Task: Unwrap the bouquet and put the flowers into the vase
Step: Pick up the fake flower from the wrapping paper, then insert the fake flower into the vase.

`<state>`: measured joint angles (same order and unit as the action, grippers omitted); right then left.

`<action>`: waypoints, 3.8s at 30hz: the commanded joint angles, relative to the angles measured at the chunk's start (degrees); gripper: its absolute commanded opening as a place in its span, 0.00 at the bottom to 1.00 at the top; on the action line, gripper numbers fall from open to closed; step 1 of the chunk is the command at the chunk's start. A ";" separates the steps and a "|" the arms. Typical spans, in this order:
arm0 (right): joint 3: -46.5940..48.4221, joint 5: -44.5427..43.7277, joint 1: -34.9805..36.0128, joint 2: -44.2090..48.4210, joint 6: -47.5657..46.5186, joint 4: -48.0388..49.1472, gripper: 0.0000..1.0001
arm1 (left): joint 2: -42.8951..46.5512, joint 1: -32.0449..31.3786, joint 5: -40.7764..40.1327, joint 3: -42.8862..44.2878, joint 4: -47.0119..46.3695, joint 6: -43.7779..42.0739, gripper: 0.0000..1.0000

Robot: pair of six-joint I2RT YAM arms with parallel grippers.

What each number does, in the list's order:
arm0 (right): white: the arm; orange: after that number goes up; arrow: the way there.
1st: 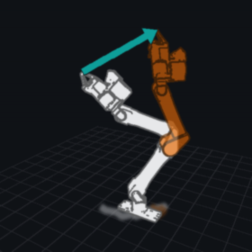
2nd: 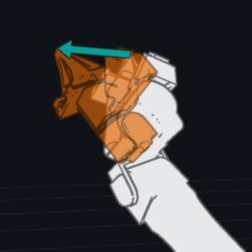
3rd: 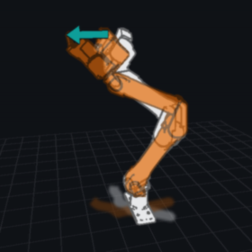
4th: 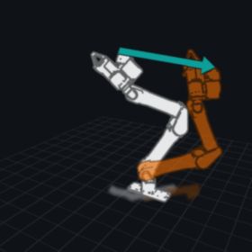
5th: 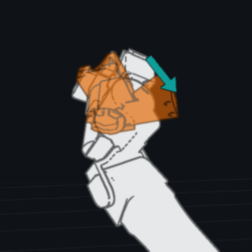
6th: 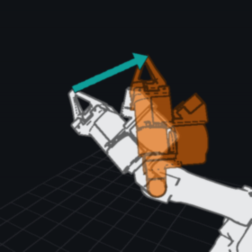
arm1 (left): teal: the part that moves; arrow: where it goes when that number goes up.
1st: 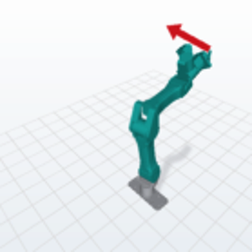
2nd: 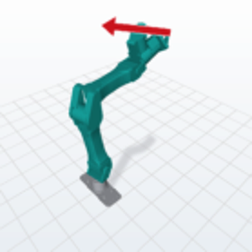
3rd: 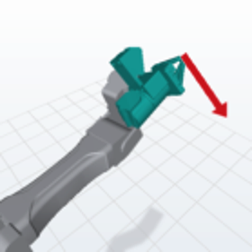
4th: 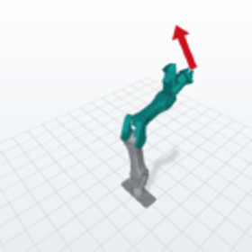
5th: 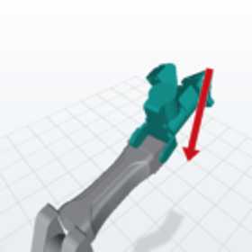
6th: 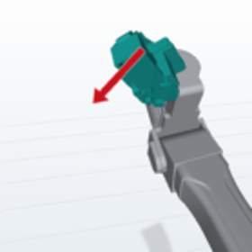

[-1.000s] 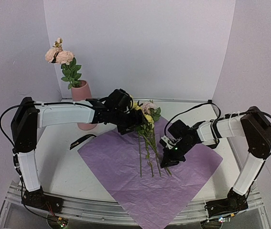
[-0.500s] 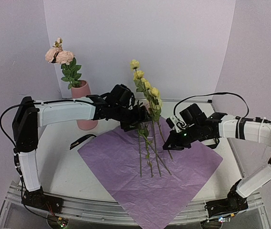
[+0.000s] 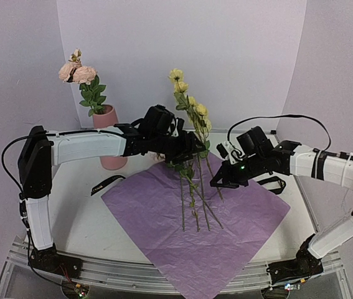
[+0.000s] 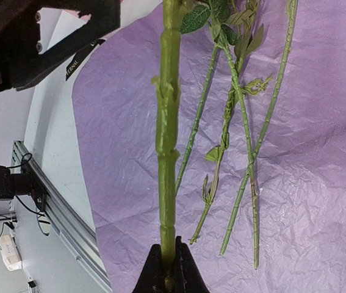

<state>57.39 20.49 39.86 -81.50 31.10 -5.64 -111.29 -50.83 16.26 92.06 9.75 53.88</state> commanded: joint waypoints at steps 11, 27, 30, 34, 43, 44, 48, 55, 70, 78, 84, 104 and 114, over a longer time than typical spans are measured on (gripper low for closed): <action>2.19 3.53 0.29 5.93 -0.09 0.75 0.00 | -2.30 0.75 2.83 4.79 -12.11 2.09 0.58; 1.30 4.29 0.25 7.11 -0.78 1.23 0.00 | -4.31 4.95 5.87 5.89 -17.87 5.27 0.47; 1.04 4.45 0.28 7.23 -0.84 1.25 0.00 | -4.74 5.50 6.20 6.17 -18.01 5.21 0.43; 0.48 4.93 0.30 7.37 -0.75 1.34 0.00 | -5.33 5.83 6.91 6.83 -18.10 5.27 0.42; -0.28 5.73 0.26 7.10 -0.53 1.60 0.00 | -6.36 5.74 9.45 7.02 -18.21 6.74 0.36; -0.33 5.71 0.29 7.13 -0.57 1.60 0.00 | -6.38 5.71 9.72 7.09 -18.26 6.81 0.37; -0.71 5.41 0.24 7.43 -0.38 1.60 0.00 | -6.07 5.57 10.50 7.24 -18.28 6.69 0.53; -2.24 4.40 0.26 8.54 0.25 1.60 0.00 | -2.68 5.39 8.42 4.40 -18.39 5.74 0.64; -2.17 8.66 0.25 8.33 -0.83 1.99 0.00 | -2.64 4.17 7.45 5.65 -18.36 5.77 0.46; -3.33 8.67 0.32 10.49 -0.77 2.22 0.16 | -2.81 3.81 7.09 6.35 -18.36 5.39 0.09; -5.21 4.66 0.34 13.29 0.35 2.17 0.85 | -0.35 3.79 5.35 6.33 -16.33 -0.30 0.00; -5.10 -3.41 0.32 17.80 0.10 1.96 0.87 | 33.14 4.53 -34.55 -8.70 -14.19 -39.07 0.00; -3.62 -5.74 0.31 16.92 1.17 1.95 0.87 | 36.58 12.50 -41.99 -4.49 -18.63 -61.83 0.00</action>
<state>51.15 16.27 39.90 -64.69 31.80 -3.87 -75.37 -39.48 -20.02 84.00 -4.28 7.97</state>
